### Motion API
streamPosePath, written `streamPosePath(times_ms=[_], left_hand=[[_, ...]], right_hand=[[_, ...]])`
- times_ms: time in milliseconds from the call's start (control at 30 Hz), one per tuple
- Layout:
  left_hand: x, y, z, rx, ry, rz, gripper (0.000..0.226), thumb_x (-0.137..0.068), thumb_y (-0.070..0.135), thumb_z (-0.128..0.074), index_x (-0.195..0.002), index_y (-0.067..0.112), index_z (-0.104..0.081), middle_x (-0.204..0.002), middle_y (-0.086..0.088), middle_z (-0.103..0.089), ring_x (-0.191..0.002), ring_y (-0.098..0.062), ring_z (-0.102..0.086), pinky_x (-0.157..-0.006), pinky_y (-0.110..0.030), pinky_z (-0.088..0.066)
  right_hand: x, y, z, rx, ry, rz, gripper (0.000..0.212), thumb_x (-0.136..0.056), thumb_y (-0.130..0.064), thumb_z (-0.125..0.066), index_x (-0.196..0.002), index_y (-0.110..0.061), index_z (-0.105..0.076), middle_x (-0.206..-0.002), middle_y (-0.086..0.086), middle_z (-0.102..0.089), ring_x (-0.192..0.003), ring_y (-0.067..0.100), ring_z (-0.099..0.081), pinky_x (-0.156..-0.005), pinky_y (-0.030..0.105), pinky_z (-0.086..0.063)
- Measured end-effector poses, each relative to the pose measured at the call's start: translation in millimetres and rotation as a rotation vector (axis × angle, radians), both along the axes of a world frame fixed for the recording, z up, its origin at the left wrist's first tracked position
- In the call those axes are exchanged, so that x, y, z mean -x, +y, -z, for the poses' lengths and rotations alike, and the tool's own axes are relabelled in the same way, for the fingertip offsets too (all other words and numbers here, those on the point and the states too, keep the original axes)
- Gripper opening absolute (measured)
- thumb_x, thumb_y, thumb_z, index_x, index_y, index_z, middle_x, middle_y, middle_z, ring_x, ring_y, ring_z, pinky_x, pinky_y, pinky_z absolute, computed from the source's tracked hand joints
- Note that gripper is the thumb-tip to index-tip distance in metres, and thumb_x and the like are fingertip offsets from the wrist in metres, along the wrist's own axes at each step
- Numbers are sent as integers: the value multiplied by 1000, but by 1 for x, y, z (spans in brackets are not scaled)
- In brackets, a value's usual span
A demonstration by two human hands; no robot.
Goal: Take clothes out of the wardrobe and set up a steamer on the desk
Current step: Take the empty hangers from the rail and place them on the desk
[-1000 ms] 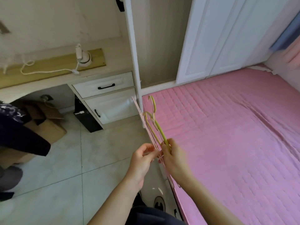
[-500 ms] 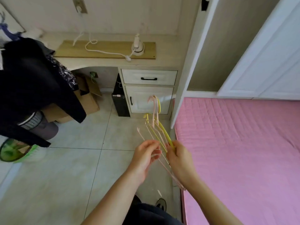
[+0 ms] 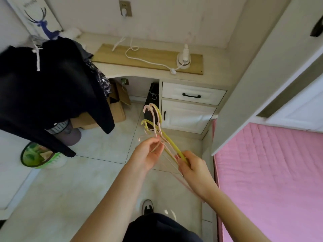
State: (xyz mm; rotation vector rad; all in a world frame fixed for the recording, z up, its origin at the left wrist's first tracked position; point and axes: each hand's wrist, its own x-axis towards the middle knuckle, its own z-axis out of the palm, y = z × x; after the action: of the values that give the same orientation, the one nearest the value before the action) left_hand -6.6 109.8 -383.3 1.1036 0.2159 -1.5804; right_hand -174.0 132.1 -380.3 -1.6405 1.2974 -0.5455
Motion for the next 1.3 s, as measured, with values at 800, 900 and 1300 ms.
streamPosePath(times_ms=[800, 900, 1300], left_hand=[[-55, -119, -14, 87, -30, 184, 27, -90, -10, -47, -114, -6, -58, -117, -22, -64, -110, -29, -63, -101, -40, -46], [-39, -151, -12, 79, -61, 196, 28, -89, -11, -47, -114, -8, -57, -118, -24, -63, -107, -29, -65, -95, -38, -50], [52, -303, -29, 125, -119, 339, 21, -89, -11, -48, -109, -11, -57, -101, -22, -64, -89, -24, -66, -69, -28, -58]], right_hand=[[-52, -137, 1, -379, -128, -103, 28, -100, -25, -44, -108, -7, -64, -102, 10, -68, -93, 19, -67, -86, 30, -55], [-43, -169, -5, -506, -198, -65, 29, -102, -21, -40, -110, -5, -62, -102, 9, -71, -91, 20, -70, -85, 31, -56], [46, -305, -16, -632, -436, 64, 15, -96, -6, -51, -99, 2, -63, -77, 8, -63, -63, 17, -58, -62, 27, -52]])
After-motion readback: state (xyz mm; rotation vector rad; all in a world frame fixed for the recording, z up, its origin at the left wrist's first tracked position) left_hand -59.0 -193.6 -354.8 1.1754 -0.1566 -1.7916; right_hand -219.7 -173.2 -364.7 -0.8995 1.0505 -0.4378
